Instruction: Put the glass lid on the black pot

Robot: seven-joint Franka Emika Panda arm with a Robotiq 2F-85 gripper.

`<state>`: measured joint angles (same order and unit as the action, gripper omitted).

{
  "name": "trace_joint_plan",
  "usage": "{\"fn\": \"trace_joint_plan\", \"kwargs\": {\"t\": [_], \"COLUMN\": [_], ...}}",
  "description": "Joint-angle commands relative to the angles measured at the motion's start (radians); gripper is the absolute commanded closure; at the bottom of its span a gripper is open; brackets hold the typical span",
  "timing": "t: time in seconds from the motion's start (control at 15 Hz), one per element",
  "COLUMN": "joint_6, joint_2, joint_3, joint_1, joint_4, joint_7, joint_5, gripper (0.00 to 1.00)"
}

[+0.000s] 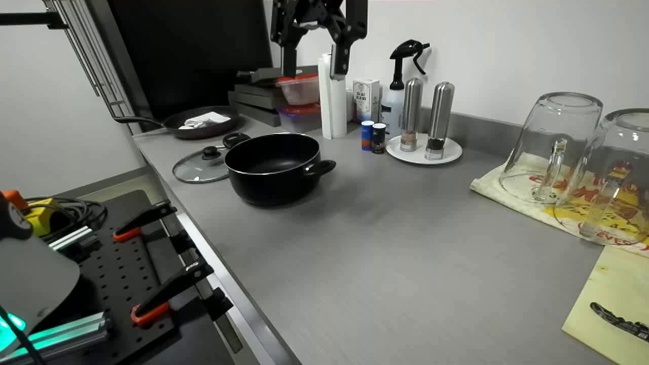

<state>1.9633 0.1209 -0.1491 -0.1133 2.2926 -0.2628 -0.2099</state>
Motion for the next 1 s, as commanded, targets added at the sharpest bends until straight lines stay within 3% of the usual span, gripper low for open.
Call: {"fn": "trace_joint_plan", "kwargs": {"t": [0.0,0.4,0.93], "joint_6": [-0.002,-0.002,0.277], "joint_2": [0.000,0.000,0.025], "joint_3": [0.004,0.004,0.080], "joint_1": [-0.003,-0.003,0.092], "joint_4": [-0.001,-0.001,0.221], "joint_7": [0.000,0.000,-0.134], "joint_5": [0.001,0.001,0.082], "gripper": [0.00,0.00,0.00]}}
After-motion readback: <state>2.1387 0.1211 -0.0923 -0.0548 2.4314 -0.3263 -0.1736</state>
